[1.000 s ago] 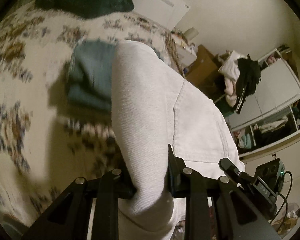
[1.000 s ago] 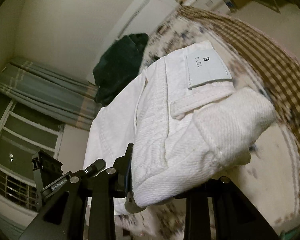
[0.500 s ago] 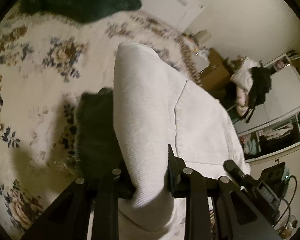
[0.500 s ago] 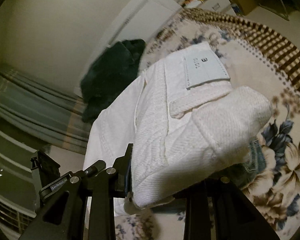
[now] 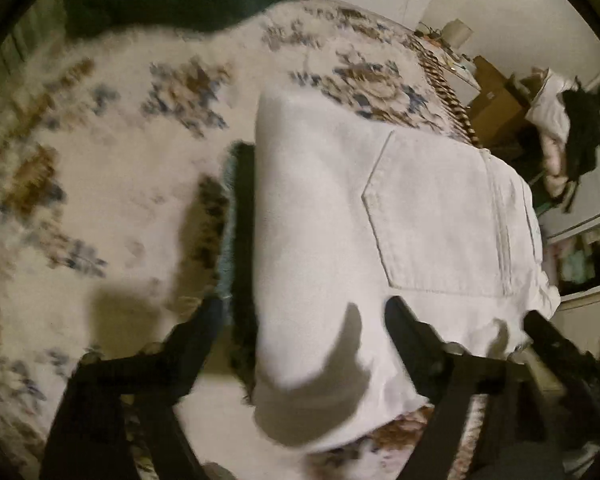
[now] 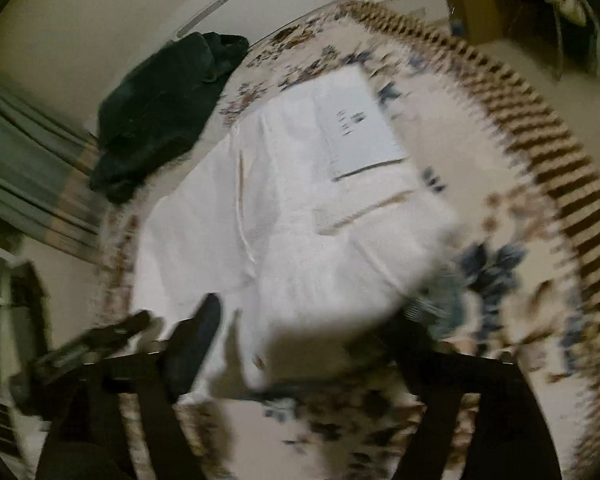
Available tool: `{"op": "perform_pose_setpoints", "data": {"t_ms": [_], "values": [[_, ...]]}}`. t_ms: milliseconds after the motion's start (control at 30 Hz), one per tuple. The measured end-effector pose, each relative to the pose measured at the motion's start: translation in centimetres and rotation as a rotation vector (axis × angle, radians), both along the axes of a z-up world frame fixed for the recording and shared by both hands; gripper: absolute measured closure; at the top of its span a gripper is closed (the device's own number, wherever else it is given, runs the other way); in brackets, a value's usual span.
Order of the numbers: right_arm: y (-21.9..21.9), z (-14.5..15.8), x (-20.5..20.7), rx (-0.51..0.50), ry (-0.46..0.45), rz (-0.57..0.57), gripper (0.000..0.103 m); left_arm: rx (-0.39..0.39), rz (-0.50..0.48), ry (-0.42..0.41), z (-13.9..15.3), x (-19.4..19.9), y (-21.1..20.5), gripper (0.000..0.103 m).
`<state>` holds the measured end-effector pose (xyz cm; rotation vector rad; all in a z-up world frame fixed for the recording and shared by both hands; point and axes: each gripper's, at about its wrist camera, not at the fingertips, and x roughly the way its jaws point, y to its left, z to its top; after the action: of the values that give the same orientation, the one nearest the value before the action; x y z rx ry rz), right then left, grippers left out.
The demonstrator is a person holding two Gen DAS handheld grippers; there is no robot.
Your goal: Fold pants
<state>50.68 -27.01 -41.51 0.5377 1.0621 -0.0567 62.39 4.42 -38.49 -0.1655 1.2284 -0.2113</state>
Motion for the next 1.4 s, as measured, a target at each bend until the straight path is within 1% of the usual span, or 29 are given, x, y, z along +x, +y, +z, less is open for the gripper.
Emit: {"op": "perform_pose_setpoints", "data": {"t_ms": [33, 67, 100, 233, 333, 433, 500, 533, 633, 667, 733, 800, 833, 933, 1133, 1333, 1400], "values": [[0.0, 0.9, -0.4, -0.046, -0.002, -0.002, 0.007, 0.033, -0.006, -0.022, 0.7, -0.5, -0.3, 0.018], [0.2, 1.9, -0.9, -0.098, -0.009, -0.002, 0.007, 0.064, -0.017, -0.04, 1.5, -1.1, -0.6, 0.014], [0.4, 2.9, -1.4, -0.155, -0.012, -0.005, 0.007, 0.087, -0.023, -0.054, 2.3, -1.6, -1.0, 0.012], [0.6, 6.9, -3.4, -0.318, -0.027, -0.033, 0.003, 0.136, -0.025, -0.109, 5.1, -3.3, -2.0, 0.012], [1.3, 10.2, -5.2, -0.413, -0.052, -0.04, 0.002, 0.174, -0.017, -0.151, 7.8, -5.1, -3.0, 0.012], [1.6, 13.4, -7.2, -0.456, -0.062, -0.041, 0.002, 0.194, -0.008, -0.19, 10.8, -7.5, -3.7, 0.012], [1.8, 15.0, -8.5, -0.466, -0.064, -0.038, 0.002, 0.192, -0.004, -0.216, 12.8, -9.0, -3.9, 0.012], [2.2, 16.6, -9.8, -0.466, -0.072, -0.032, 0.002, 0.193, -0.001, -0.228, 13.8, -9.7, -4.1, 0.012], [2.5, 20.2, -12.6, -0.48, -0.103, -0.019, 0.002, 0.187, 0.005, -0.266, 17.0, -12.5, -4.2, 0.012], [2.5, 21.9, -13.9, -0.494, -0.12, -0.014, 0.002, 0.185, 0.008, -0.275, 17.9, -13.4, -4.3, 0.012], [3.1, 24.6, -16.2, -0.505, -0.146, 0.001, 0.002, 0.172, 0.019, -0.295, 20.1, -15.7, -4.1, 0.012], [3.4, 26.8, -18.1, -0.506, -0.161, 0.014, 0.002, 0.18, 0.029, -0.316, 22.1, -18.0, -4.3, 0.012], [3.6, 28.5, -19.6, -0.507, -0.178, 0.021, 0.002, 0.178, 0.032, -0.326, 22.8, -19.0, -4.3, 0.012], [4.5, 32.1, -23.2, -0.519, -0.217, 0.042, 0.002, 0.179, 0.047, -0.357, 25.5, -22.5, -4.3, 0.012], [6.1, 37.9, -29.7, -0.524, -0.286, 0.07, 0.002, 0.182, 0.066, -0.417, 29.5, -27.6, -4.4, 0.012], [6.8, 41.9, -34.5, -0.505, -0.326, 0.083, 0.002, 0.194, 0.093, -0.478, 32.4, -31.1, -4.0, 0.012], [7.0, 43.0, -36.0, -0.501, -0.338, 0.082, 0.002, 0.191, 0.099, -0.495, 32.9, -32.0, -3.9, 0.012]]}}
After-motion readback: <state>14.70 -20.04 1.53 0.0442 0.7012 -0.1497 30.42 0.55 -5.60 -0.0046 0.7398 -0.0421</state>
